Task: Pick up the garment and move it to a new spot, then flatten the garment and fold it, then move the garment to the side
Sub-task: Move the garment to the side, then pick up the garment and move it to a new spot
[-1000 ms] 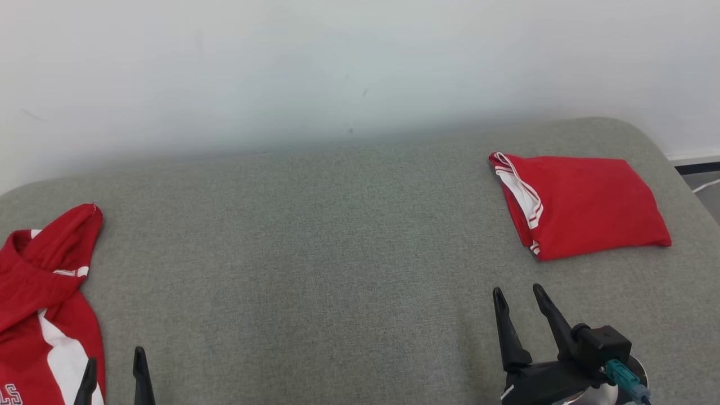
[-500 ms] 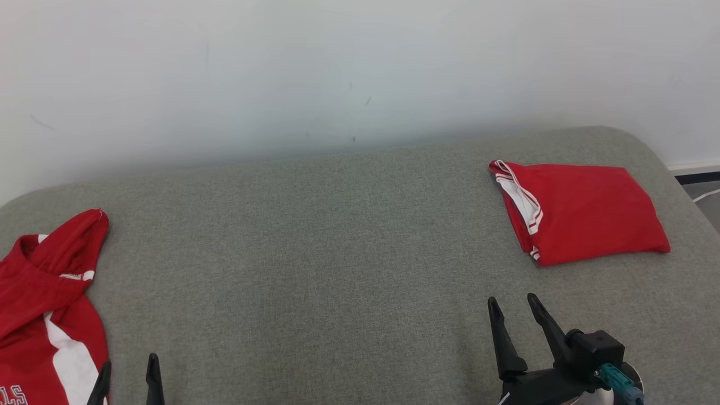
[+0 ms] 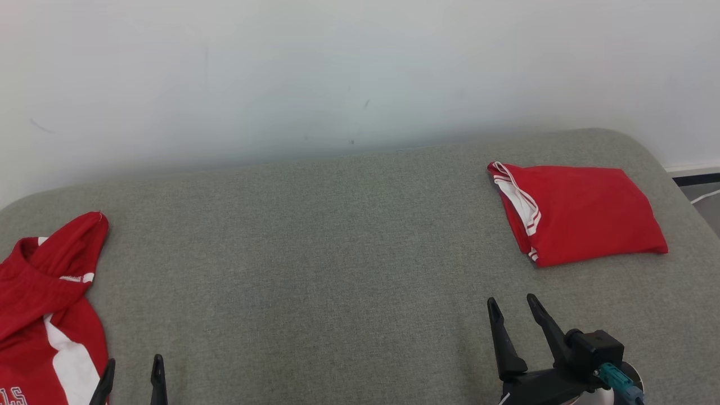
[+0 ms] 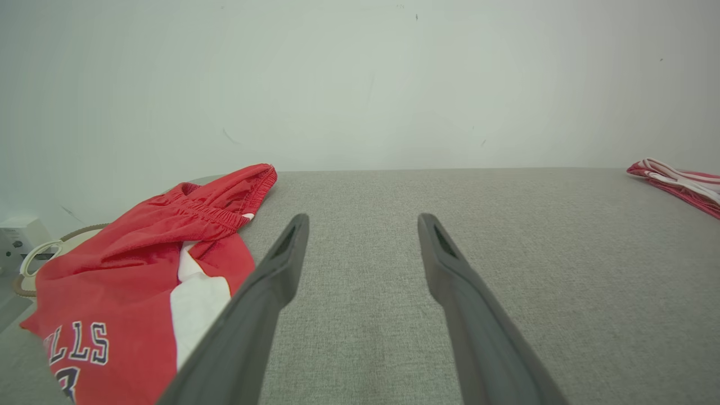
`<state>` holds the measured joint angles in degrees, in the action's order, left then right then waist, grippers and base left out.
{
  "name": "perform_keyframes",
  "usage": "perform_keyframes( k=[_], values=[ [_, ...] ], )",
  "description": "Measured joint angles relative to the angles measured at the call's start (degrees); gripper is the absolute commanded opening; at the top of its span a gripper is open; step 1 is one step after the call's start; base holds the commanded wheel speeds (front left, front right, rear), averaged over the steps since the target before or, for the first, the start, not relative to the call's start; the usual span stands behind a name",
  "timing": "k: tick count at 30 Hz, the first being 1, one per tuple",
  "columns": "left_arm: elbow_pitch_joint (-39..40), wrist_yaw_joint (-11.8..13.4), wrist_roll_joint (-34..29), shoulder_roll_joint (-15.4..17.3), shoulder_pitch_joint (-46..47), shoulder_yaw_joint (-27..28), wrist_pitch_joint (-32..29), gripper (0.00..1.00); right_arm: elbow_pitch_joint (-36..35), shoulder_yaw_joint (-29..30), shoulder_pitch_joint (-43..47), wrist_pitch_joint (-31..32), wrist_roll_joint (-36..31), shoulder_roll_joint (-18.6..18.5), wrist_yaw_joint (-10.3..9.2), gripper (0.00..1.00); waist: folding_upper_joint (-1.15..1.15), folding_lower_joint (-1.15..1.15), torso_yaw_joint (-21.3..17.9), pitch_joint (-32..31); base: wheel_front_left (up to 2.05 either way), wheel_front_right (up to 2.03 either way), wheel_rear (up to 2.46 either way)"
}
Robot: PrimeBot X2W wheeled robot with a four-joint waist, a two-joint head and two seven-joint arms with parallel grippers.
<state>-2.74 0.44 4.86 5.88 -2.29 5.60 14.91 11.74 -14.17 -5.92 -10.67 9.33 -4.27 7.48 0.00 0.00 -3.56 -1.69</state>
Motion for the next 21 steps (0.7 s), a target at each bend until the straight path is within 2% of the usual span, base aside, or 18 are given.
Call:
perform_keyframes(
  k=[21],
  values=[
    [0.3,1.2,0.1,0.9,-0.1,-0.6,-0.1,1.0,0.3,0.0,0.5,-0.1,0.2,-0.3,0.0,1.0,0.0,0.0,1.3,-0.2,0.0,0.0,0.0]
  ],
)
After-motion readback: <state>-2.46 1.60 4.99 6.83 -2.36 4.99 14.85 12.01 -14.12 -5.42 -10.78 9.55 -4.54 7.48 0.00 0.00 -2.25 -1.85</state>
